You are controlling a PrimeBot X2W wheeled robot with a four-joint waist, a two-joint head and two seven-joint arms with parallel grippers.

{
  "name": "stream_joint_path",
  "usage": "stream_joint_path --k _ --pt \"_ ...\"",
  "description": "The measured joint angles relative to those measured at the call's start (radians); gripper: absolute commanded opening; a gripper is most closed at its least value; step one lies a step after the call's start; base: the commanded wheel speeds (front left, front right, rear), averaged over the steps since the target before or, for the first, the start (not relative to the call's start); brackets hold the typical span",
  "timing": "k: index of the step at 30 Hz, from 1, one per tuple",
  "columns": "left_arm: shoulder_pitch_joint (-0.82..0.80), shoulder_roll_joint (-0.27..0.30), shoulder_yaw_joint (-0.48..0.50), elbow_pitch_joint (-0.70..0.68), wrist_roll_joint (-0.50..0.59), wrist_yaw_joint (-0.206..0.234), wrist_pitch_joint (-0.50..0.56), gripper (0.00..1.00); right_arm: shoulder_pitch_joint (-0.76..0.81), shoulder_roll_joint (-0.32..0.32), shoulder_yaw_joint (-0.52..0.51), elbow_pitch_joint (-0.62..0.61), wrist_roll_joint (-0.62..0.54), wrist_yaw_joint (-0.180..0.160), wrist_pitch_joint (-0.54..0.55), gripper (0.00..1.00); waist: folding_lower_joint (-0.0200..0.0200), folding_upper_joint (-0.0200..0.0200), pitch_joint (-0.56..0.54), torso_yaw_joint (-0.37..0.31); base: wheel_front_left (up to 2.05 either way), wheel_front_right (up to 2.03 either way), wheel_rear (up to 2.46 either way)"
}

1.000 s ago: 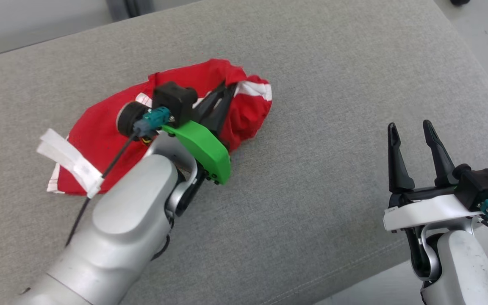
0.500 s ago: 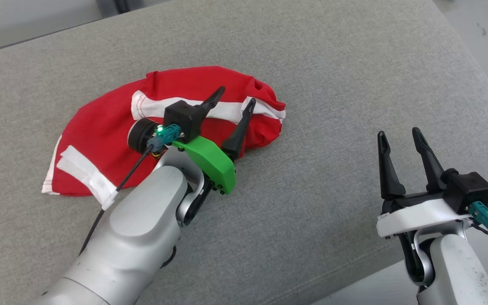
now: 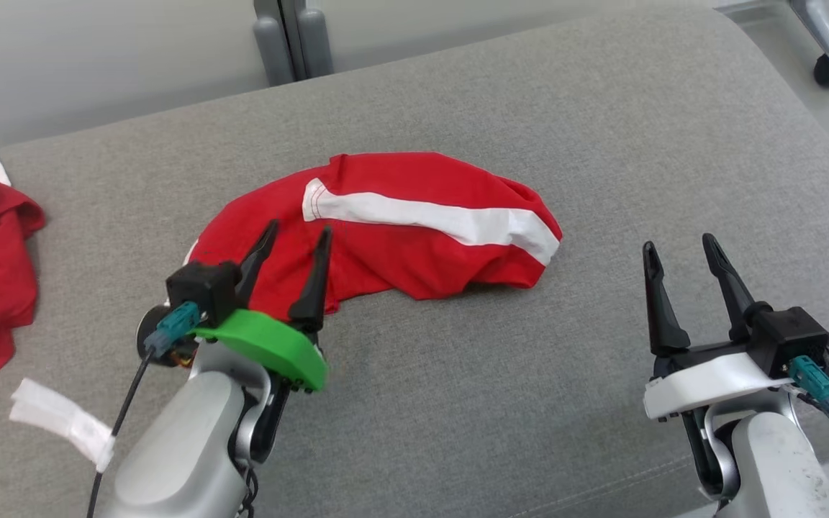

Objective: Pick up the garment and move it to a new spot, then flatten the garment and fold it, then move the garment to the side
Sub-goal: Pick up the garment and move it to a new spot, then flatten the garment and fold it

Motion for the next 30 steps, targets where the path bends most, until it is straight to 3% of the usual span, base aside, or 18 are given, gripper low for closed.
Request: stream_joint_path --k 6,7,11,20,30 --pt "0.202 0.018 0.151 -0.138 0.09 0.056 0.0 1.0 0.018 0.0 0.003 0.011 -0.01 0.0 0.0 1.0 0.0 0.0 -0.052 0.038 0.0 0.0 0.0" --pt "0.276 0.013 0.215 -0.185 0.135 0.082 0.0 1.0 0.022 0.0 0.01 0.013 -0.008 0.0 0.0 1.0 0.0 0.0 -0.067 0.049 0.0 0.0 0.0" --pt "0.404 -0.028 0.328 -0.254 0.195 0.108 -0.001 1.0 0.044 0.0 0.024 0.021 0.008 0.0 0.0 1.0 0.0 0.0 -0.089 0.067 0.0 0.0 0.0" --pt "0.54 -0.107 0.467 -0.306 0.304 0.073 -0.001 1.0 0.069 0.0 0.062 0.034 0.031 0.0 0.0 1.0 0.0 0.0 -0.112 0.09 0.0 0.0 0.0" --pt "0.565 -0.147 0.521 -0.305 0.349 0.034 -0.001 1.0 0.073 0.0 0.081 0.059 0.035 0.0 0.0 1.0 0.0 -0.0001 -0.118 0.094 0.0 0.0 0.0"
